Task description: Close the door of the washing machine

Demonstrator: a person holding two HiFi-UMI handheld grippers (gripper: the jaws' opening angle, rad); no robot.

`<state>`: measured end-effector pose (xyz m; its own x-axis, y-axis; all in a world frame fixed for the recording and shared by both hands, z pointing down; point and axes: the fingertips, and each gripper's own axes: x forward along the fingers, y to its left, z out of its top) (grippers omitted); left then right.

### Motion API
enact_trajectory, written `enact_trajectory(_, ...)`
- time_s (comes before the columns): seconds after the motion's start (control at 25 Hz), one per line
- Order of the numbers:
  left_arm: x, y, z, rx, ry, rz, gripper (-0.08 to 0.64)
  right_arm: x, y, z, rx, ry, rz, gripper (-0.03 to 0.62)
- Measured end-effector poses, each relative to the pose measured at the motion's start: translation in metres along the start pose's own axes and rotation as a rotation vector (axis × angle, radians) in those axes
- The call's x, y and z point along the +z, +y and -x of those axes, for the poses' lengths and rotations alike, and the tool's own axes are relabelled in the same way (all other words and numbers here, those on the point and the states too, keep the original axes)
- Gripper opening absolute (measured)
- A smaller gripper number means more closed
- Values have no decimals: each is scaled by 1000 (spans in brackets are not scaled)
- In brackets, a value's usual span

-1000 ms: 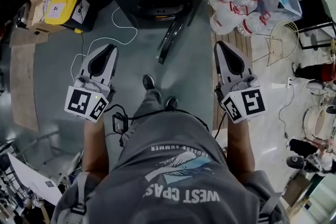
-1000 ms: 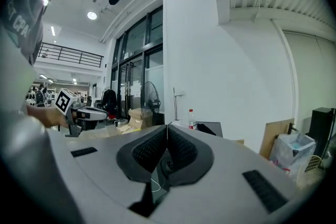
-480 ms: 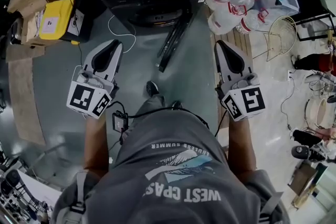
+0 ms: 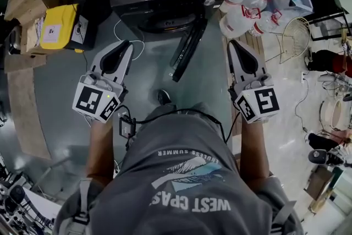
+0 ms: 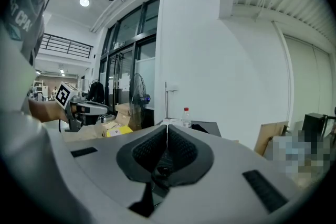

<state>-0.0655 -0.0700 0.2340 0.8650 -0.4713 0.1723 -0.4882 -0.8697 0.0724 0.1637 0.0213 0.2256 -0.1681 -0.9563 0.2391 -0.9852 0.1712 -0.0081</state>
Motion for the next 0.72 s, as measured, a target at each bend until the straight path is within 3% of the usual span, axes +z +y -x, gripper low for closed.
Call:
enact_trajectory(0.44, -35, 6, -18, -30, 39, 53, 48, -20, 8, -40, 80, 82, 53, 31)
enact_trajectory(0.72, -63, 13, -32, 16, 71, 109, 48, -42, 4, -74, 161, 152, 59, 31)
